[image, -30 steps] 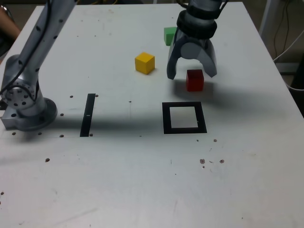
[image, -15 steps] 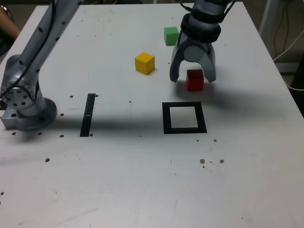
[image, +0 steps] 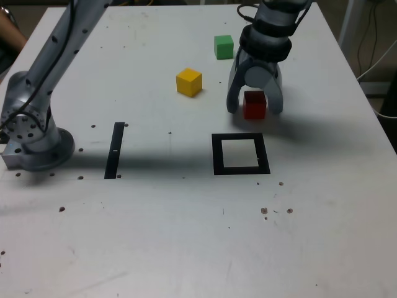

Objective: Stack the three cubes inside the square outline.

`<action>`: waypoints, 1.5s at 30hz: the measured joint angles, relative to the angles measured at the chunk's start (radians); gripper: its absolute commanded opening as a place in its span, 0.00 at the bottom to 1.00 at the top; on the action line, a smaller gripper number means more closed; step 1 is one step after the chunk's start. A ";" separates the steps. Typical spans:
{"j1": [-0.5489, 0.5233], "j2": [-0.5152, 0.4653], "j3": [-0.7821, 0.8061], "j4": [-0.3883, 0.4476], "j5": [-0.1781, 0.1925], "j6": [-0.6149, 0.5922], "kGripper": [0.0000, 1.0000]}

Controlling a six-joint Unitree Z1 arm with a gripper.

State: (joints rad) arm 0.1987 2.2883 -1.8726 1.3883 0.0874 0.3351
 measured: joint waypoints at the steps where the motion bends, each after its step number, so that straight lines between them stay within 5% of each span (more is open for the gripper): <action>1: 0.000 0.000 0.000 0.000 0.002 -0.002 0.58; 6: 0.001 0.000 0.000 -0.004 0.017 -0.018 0.43; 22: 0.002 0.005 0.003 -0.052 0.000 -0.019 0.21; 45: -0.150 -0.180 0.185 -0.037 -0.020 -0.156 0.19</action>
State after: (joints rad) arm 0.0486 2.1081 -1.6880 1.3516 0.0674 0.1793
